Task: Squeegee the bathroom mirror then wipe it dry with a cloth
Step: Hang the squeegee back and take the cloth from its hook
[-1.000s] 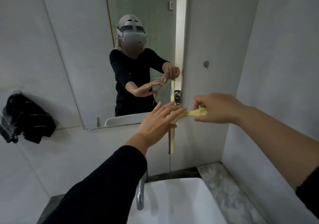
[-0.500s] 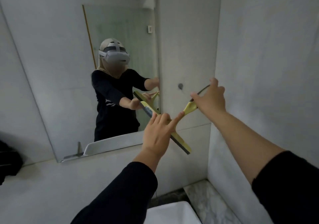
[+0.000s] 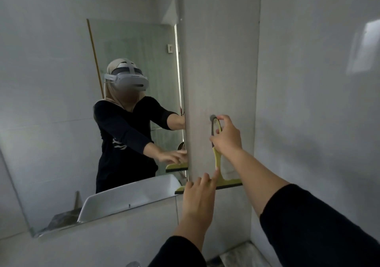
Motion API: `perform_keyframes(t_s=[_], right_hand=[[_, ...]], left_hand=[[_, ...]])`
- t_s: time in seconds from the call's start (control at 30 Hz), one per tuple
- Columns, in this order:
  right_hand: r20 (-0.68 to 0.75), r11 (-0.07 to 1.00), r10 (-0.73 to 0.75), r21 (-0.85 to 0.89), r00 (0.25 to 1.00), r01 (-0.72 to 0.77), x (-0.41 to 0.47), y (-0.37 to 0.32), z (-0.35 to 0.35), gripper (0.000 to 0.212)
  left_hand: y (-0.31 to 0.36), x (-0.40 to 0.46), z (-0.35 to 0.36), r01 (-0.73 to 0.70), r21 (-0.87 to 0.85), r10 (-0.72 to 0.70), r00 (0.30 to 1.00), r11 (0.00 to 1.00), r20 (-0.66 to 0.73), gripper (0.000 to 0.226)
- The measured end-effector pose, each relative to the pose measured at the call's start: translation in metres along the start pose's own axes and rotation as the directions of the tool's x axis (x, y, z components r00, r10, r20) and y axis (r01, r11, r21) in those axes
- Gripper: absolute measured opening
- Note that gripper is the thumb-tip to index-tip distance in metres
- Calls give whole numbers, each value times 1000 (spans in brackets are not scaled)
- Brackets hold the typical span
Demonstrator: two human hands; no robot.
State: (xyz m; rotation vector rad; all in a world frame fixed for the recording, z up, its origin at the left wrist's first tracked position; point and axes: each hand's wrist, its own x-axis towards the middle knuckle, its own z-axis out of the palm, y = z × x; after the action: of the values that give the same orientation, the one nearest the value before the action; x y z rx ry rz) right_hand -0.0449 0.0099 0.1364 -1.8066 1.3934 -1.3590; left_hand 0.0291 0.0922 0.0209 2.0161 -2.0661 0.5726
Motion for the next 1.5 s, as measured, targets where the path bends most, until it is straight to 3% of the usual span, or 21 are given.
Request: perform_keyframes(t_s=[0.4, 0.6, 0.67, 0.77, 0.9, 1.07, 1.27, 1.5], right_hand=[[-67, 996, -58, 67, 996, 63, 31, 34, 28, 59], [-32, 979, -52, -199, 998, 44, 14, 28, 19, 72], [-36, 947, -73, -315, 997, 58, -6, 23, 21, 68], [158, 912, -144, -362, 977, 193, -39, 15, 32, 49], [460, 894, -116, -337, 880, 294, -82, -8, 60, 34], [637, 891, -156, -239, 755, 386, -132, -54, 106, 27], [755, 891, -266, -45, 599, 452, -190, -119, 172, 23], [778, 852, -429, 179, 459, 492, -246, -182, 240, 31]], left_hand=[[-10, 48, 39, -24, -26, 26, 993, 999, 112, 104], [-14, 33, 31, -8, -196, 15, 999, 980, 34, 78], [-23, 21, 24, -1, -243, -2, 1000, 970, -12, 63], [-47, -3, 8, 56, -245, -69, 997, 968, -45, 43], [-96, -47, -12, 236, -216, -229, 972, 948, 56, 35], [-169, -116, -47, 430, -116, -420, 902, 896, 97, 32], [-251, -202, -85, 656, -64, -655, 755, 752, 43, 30], [-324, -270, -107, 815, -154, -826, 533, 559, -180, 34]])
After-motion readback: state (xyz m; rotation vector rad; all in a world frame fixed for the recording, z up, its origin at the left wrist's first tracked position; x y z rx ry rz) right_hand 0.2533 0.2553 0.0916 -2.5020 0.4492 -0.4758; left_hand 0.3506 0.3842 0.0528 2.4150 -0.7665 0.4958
